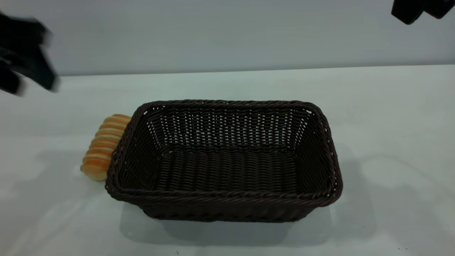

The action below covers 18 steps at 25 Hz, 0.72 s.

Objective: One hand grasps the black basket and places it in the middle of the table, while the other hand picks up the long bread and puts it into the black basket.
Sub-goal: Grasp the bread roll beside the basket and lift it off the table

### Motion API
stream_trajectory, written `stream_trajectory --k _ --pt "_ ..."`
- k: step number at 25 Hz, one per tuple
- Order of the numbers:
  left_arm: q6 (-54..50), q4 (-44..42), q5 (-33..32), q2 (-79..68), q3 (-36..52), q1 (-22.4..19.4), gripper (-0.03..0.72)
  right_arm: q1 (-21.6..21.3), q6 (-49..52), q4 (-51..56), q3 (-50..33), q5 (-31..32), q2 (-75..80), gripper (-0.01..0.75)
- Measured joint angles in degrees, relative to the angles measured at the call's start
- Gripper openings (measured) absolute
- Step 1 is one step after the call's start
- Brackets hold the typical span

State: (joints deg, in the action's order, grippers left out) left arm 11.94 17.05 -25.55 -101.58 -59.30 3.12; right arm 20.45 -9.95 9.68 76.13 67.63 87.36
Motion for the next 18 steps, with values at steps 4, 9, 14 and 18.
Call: stream_trajectory --k 4,9,14,18 --pt "5.49 5.09 0.25 -15.09 -8.96 1.84 0.551 0.65 0.60 -0.15 -2.48 -0.12 -2.28 0.436" --pt "6.42 6.28 1.18 -26.06 -16.39 2.03 0.551 0.65 1.69 -1.44 -3.23 -0.12 -3.05 0.436" --pt "6.32 6.22 2.67 -29.16 -18.16 2.03 0.538 0.65 2.22 -1.49 -3.30 -0.29 -3.05 0.436" --pt "6.32 5.89 3.26 -29.90 -18.37 1.96 0.347 0.69 2.33 -1.55 -3.30 -0.56 -3.12 0.437"
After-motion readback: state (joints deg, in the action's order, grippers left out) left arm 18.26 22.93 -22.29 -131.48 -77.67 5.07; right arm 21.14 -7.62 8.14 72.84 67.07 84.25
